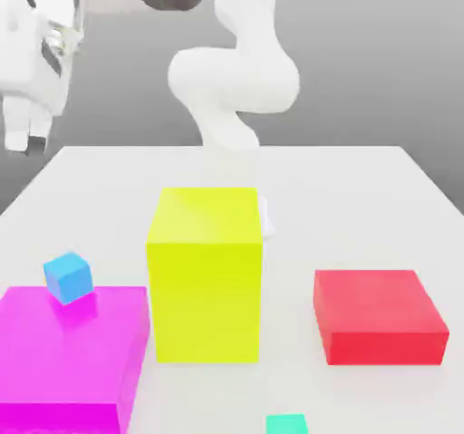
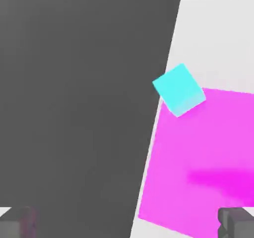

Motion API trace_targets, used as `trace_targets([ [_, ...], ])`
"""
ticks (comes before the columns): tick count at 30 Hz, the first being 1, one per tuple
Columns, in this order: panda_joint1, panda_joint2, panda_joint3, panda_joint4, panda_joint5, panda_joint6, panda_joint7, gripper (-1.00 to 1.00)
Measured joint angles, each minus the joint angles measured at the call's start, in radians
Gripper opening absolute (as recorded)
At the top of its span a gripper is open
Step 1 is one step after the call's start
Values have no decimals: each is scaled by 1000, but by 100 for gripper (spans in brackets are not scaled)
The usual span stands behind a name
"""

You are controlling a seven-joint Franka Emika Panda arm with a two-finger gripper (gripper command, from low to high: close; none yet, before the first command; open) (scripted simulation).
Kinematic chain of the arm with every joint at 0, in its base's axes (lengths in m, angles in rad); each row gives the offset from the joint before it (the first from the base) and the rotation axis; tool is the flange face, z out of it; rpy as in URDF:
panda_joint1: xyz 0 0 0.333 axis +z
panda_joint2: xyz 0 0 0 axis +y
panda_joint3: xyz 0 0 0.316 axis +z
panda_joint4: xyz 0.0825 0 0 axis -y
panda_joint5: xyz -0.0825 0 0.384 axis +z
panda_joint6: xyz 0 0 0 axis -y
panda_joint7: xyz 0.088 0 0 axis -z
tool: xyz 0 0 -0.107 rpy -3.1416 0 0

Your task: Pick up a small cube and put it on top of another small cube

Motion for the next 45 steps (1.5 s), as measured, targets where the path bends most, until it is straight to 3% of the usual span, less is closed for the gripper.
trace_targets([
  [11,-209,197,-19,-132,-16,134,492,0],
  [20,-382,351,-75,-240,-102,244,946,0],
  [28,-436,587,-18,-216,-55,438,960,0],
  [29,-450,618,-2,-212,-47,463,955,-100],
  [36,-453,625,1,-211,-44,471,953,-100],
  [45,-423,388,-40,-236,-121,260,980,-100],
])
